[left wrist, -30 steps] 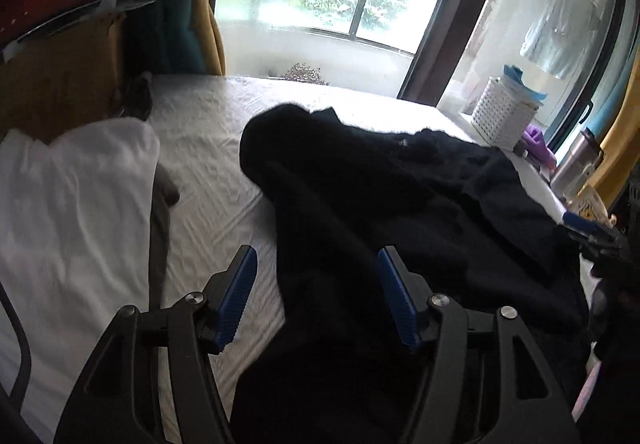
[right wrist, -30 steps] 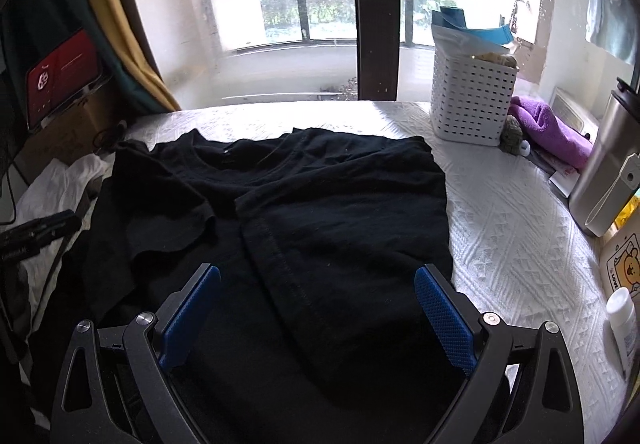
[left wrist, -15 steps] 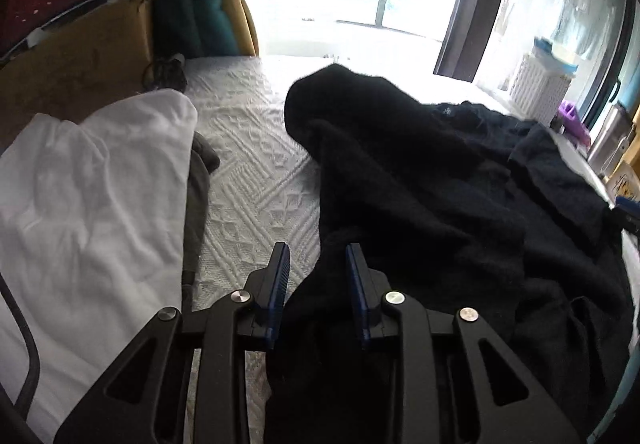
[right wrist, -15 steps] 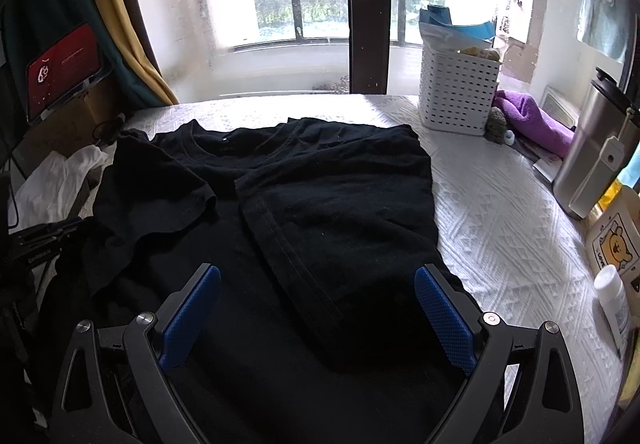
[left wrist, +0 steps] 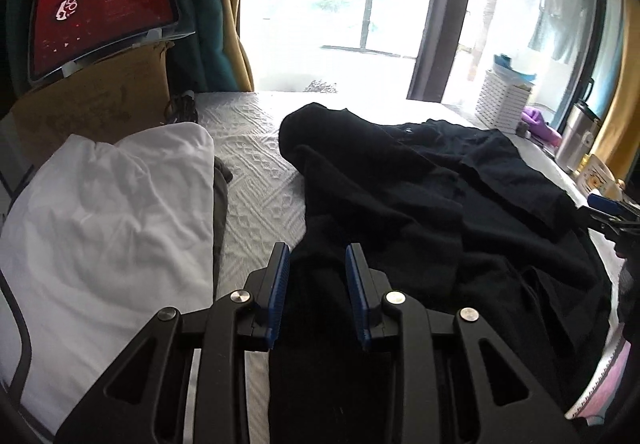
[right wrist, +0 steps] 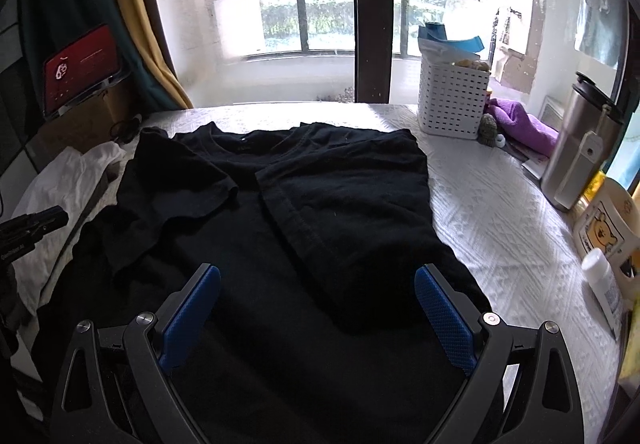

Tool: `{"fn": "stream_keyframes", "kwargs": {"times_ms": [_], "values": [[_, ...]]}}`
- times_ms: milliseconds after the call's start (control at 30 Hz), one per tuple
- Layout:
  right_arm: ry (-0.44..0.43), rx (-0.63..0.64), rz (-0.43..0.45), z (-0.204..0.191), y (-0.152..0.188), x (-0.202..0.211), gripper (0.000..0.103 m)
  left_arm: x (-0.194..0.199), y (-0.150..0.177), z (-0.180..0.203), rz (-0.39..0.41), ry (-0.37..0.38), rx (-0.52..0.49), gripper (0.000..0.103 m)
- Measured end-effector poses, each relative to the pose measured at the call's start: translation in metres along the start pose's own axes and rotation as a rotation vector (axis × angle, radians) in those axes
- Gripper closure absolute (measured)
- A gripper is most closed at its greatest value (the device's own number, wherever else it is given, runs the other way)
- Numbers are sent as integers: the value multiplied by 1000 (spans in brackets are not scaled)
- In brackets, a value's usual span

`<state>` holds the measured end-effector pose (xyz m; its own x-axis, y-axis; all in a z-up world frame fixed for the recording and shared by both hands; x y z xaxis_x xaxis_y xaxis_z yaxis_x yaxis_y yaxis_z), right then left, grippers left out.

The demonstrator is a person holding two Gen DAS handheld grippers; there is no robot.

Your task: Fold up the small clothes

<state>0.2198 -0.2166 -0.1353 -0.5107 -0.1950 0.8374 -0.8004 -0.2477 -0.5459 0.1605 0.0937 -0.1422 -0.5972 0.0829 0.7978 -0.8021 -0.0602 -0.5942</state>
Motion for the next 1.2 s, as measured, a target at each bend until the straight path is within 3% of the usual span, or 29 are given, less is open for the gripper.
{"fn": "stream_keyframes", "kwargs": {"times_ms": [100, 633, 700, 733, 833, 933, 1033, 1133, 1200], "values": [[-9, 5, 28, 0, 15, 13, 5, 8, 13, 3, 0, 7, -2, 69], [-59, 155, 15, -67, 105, 33, 7, 32, 80, 31, 5, 74, -11, 67], [-54, 193, 1, -79, 114, 32, 19, 36, 86, 30, 14, 84, -2, 54], [-33, 229, -8, -86, 120, 29, 22, 37, 89, 30, 19, 90, 4, 53], [56, 321, -26, -99, 131, 19, 40, 38, 98, 30, 21, 101, 11, 52], [132, 396, -31, -106, 133, 11, 43, 39, 104, 29, 17, 107, 17, 52], [173, 429, -25, -107, 129, 6, 53, 40, 105, 31, 19, 116, 18, 52], [99, 443, -30, -115, 128, 0, 93, 42, 104, 37, 26, 124, 8, 52], [69, 413, -19, -112, 125, 2, 99, 44, 104, 44, 29, 137, -6, 52]]}}
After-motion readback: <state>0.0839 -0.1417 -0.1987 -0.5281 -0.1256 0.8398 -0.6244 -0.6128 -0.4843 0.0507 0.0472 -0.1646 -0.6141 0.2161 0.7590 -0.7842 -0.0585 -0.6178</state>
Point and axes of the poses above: each gripper's, at about its wrist camera, not at the fingertips, and x roughly against the way its jaws point, z to its right, y to its underside, the point moved 9 cm from there along -x, roughly the way its jaws point, and after that the axes turned 9 degrees about -z, right-handed, at the moved point
